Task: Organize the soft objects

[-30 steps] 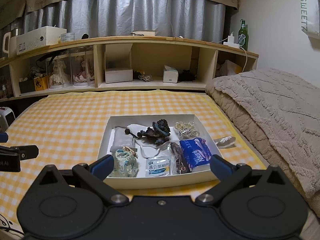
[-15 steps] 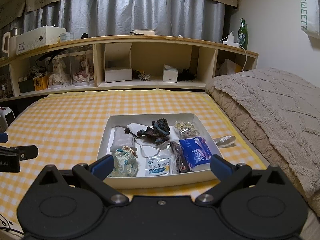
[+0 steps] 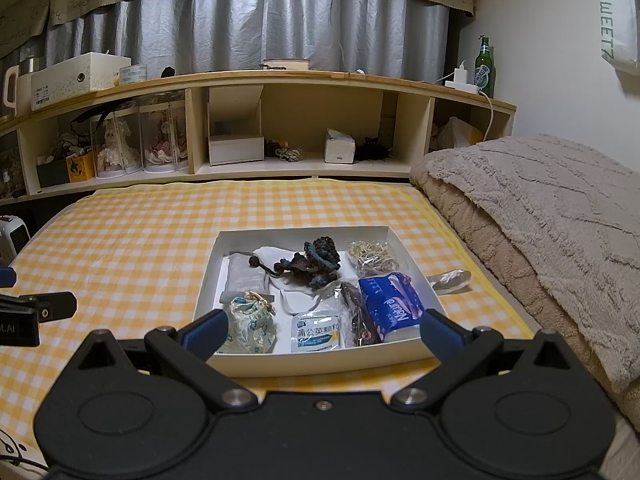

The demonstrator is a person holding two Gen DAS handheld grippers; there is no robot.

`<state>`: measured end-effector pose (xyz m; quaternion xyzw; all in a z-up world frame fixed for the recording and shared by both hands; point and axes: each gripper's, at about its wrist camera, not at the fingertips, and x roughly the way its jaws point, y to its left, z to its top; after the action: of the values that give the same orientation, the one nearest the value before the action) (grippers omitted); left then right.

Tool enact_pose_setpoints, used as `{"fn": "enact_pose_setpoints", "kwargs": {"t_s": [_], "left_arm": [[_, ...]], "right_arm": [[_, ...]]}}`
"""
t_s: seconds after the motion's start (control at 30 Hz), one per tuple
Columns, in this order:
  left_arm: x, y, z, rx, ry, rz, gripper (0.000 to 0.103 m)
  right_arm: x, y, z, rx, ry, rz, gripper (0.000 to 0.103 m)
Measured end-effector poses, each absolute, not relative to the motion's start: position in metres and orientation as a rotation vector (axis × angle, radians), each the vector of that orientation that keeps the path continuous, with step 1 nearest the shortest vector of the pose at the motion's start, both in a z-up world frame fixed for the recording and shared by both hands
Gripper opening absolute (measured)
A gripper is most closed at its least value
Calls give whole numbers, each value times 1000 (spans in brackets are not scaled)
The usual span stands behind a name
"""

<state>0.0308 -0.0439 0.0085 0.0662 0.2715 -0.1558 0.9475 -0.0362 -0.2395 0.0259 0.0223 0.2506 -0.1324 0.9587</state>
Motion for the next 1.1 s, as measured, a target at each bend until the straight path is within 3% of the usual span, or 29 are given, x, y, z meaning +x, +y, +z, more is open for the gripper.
{"fn": "enact_pose_setpoints", "kwargs": {"t_s": [1.1], "left_arm": [[28, -50, 7, 136, 553, -318, 103]], "right_arm": [[-36, -241, 26, 47, 508, -267, 103]]}}
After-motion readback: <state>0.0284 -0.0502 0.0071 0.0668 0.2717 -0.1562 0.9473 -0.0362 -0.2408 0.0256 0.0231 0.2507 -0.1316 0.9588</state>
